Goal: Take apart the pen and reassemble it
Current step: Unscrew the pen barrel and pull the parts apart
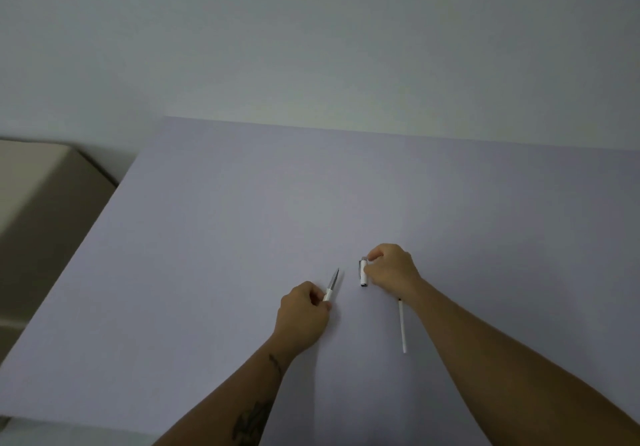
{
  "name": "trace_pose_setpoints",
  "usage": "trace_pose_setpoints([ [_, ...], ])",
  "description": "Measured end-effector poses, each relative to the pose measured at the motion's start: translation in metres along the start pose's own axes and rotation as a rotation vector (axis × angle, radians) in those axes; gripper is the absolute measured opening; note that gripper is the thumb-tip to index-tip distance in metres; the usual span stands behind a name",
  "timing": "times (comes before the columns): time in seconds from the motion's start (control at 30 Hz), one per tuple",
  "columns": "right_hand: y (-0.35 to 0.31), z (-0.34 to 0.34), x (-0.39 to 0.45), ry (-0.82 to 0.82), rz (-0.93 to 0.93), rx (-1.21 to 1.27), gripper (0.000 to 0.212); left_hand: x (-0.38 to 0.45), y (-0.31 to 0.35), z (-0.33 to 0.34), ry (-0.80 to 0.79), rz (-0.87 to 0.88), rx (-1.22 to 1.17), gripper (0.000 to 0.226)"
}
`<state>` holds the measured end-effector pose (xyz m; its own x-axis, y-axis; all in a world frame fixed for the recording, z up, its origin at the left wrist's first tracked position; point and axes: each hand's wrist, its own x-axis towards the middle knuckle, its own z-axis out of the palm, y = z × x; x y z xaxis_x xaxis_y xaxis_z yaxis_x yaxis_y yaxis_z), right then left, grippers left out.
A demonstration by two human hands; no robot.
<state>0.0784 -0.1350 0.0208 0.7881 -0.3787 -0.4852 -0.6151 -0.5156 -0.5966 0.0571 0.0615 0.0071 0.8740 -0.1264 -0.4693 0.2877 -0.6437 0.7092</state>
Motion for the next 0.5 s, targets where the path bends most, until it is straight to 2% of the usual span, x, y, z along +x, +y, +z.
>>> trace_pose_setpoints([
  [0.13, 0.0, -0.006, -0.029, -0.197, 0.095, 0.396, 0.006, -0.009, 0.015, 0.005, 0.062, 0.034, -0.054, 0.007],
  [0.23, 0.002, -0.008, -0.049, -0.276, 0.163, 0.595, 0.011, -0.018, 0.028, 0.014, 0.085, 0.087, -0.066, 0.009],
  [0.37, 0.012, -0.014, -0.067, -0.174, 0.124, 0.667, 0.013, -0.036, 0.043, 0.031, 0.091, 0.156, -0.084, 0.012],
  [0.5, 0.025, -0.029, -0.076, -0.114, 0.084, 0.644, 0.017, -0.053, 0.053, 0.044, 0.066, 0.164, -0.134, 0.006],
])
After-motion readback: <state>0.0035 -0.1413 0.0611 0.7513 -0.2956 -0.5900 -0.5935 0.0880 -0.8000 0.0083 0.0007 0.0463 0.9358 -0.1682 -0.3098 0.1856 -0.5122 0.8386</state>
